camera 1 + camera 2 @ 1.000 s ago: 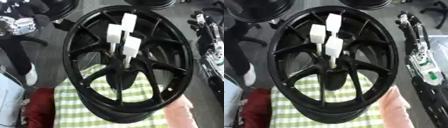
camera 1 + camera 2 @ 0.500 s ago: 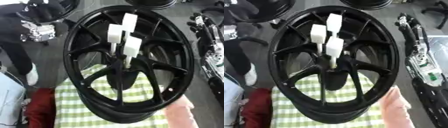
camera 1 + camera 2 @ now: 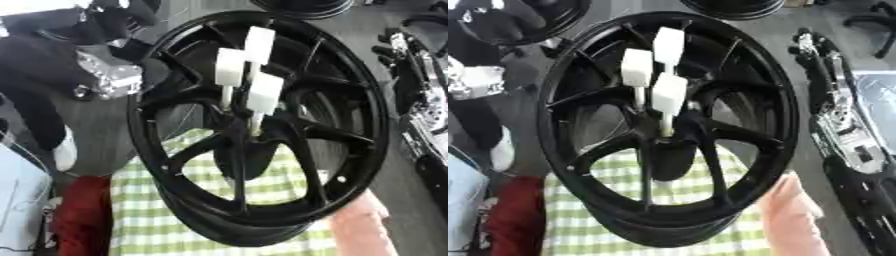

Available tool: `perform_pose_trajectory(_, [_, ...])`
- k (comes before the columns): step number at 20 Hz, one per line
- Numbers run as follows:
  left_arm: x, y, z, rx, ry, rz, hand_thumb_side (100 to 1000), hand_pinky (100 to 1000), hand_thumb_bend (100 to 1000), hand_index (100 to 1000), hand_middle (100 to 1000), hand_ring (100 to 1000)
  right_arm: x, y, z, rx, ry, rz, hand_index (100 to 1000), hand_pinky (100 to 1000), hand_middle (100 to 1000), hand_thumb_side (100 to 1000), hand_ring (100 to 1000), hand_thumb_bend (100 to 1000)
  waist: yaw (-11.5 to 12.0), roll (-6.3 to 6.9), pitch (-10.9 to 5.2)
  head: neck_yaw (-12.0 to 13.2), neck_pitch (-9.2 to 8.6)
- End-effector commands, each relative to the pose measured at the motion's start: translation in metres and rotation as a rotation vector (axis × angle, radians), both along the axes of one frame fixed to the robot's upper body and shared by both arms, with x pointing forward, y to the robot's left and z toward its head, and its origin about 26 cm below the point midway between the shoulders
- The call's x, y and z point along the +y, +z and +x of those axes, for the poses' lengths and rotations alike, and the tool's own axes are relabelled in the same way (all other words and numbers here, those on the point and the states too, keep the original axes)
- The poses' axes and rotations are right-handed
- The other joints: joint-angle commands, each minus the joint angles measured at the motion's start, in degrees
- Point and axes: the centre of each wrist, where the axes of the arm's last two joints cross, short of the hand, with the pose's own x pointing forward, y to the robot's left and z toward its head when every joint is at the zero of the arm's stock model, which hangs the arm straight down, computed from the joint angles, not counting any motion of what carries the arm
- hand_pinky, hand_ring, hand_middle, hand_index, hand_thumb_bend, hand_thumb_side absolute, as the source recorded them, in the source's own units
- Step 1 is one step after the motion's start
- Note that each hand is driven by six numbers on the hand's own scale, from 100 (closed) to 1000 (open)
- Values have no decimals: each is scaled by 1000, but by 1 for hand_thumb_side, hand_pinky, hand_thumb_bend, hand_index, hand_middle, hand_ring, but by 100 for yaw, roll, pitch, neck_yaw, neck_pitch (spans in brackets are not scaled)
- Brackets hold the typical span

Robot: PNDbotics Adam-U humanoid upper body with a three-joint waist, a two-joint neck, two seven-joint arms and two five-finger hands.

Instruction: Pull the pin out of the wheel hub.

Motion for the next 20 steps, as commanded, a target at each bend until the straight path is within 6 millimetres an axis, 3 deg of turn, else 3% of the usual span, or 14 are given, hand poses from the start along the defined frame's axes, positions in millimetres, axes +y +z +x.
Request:
perform_pose_trajectory(1, [-8,4,5,-13,-4,33,684,768,325,907,852,824,-2,7,0,-13,3,-28,796,931,762,625,798,100,-27,14,-134,47,32])
perform_pose_trajectory(13, [-29,-6,43,4,-38,179,731,776,312,882,841,823,-2,6,1,-4,8,-41,796,931,764,637,797,100,-78,126,-47,38,-10])
perform_pose_trajectory(17, [-33,-8,54,-8,-27,184,700,775,319,899,842,820,-1,5,1,0,12,-41,796,931,764,641,797,100,-103,132,-16,58,-25])
perform_pose_trajectory(20, [-35,-10,61,-31,-18,192,599,778,334,903,833,811,0,4,1,3,15,-41,796,931,763,644,797,100,-116,129,1,78,-49])
